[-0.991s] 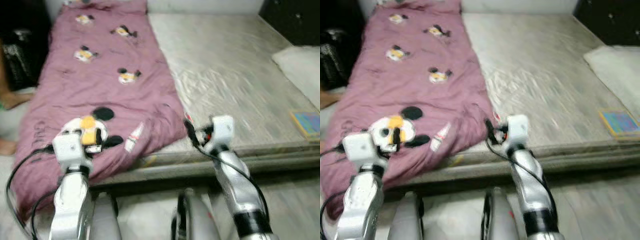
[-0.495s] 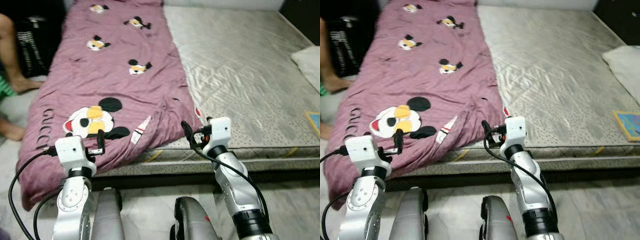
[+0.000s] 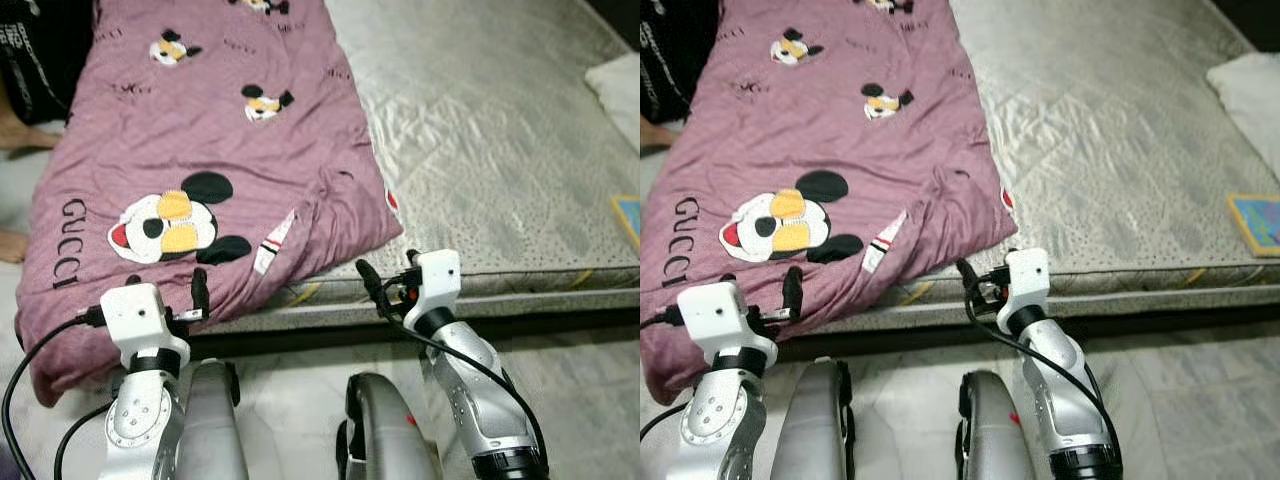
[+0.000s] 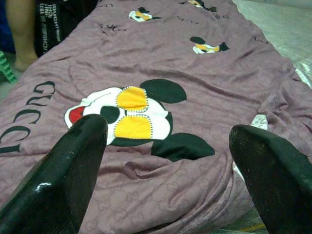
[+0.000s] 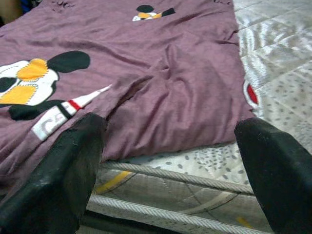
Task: Clean up the room
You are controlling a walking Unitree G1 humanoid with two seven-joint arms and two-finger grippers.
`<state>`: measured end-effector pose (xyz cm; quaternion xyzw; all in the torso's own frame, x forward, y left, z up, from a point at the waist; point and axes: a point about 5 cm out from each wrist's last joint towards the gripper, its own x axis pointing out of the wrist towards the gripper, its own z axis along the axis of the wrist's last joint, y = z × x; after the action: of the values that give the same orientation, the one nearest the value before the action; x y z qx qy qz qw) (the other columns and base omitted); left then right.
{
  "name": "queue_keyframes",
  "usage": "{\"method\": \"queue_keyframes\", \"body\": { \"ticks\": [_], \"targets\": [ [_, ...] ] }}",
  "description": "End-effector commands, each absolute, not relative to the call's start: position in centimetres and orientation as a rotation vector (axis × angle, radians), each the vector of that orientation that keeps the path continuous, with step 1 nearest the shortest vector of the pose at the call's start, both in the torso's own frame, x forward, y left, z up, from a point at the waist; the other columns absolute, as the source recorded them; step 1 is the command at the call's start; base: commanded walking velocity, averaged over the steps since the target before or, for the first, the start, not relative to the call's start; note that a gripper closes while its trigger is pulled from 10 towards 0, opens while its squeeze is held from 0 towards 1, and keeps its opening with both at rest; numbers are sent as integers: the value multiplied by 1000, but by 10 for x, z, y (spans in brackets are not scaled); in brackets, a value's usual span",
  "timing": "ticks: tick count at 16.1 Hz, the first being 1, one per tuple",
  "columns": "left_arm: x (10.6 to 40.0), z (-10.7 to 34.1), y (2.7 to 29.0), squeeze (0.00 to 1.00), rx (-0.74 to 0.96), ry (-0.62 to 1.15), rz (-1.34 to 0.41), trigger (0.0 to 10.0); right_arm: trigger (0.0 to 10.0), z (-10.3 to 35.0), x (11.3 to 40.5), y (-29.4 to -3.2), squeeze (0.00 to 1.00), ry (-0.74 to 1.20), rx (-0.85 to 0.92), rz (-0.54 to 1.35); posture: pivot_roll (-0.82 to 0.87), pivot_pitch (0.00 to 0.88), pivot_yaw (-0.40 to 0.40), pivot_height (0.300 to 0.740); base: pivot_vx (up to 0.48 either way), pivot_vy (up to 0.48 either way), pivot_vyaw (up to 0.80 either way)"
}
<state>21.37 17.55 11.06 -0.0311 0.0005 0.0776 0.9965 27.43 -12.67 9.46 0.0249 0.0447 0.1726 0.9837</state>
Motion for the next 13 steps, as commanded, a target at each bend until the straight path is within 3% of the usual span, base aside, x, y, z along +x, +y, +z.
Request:
{"method": "queue_keyframes", "body": {
  "ticks": [1,13],
  "targets": [
    [212,111,173,0,-74,17,146,10000,10000,93,271,-129,0,105,56,340,-31,253,-67,620,0,0,0],
    [220,116,170,0,-83,3,124,10000,10000,96,274,-127,0,112,57,330,-39,242,-54,595,24,0,0]
  ]
}}
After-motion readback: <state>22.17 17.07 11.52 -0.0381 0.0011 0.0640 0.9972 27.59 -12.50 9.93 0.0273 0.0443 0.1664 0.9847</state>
